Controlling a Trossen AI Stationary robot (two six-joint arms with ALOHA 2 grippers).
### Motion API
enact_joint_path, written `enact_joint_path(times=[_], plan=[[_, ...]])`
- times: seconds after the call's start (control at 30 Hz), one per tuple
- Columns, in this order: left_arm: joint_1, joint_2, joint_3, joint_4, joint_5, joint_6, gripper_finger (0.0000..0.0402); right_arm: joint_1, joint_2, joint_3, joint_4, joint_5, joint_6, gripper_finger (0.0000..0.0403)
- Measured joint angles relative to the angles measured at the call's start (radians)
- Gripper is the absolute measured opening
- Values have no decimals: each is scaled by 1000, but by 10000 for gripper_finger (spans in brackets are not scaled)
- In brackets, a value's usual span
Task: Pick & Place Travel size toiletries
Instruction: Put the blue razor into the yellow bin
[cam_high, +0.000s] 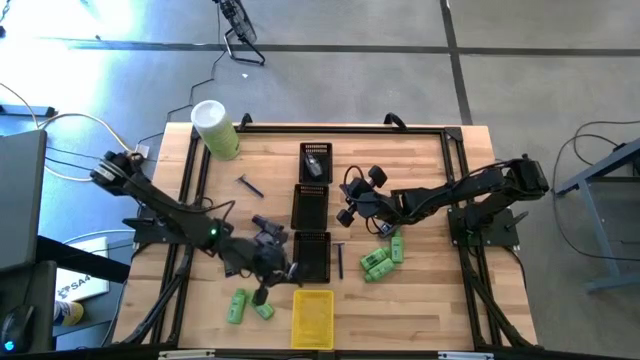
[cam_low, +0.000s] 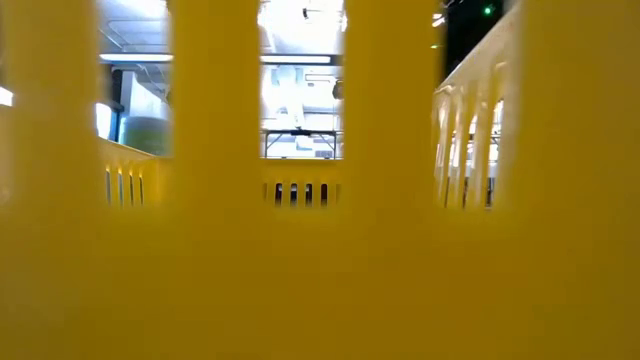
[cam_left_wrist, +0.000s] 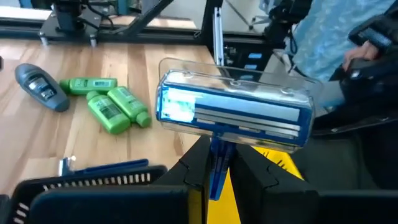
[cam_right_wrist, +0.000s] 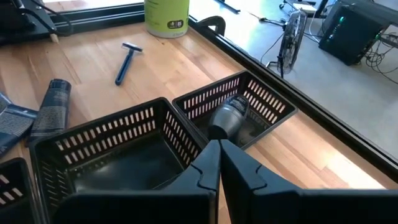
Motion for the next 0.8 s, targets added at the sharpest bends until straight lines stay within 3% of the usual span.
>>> enact_joint_path(times=[0.4, 0.8], plan=[[-34, 170, 0, 54, 1, -117, 39, 1, 0, 0, 1, -3, 22, 5], [-34, 319, 0, 249, 109, -154, 39, 1, 5, 0, 1, -3, 28, 5]])
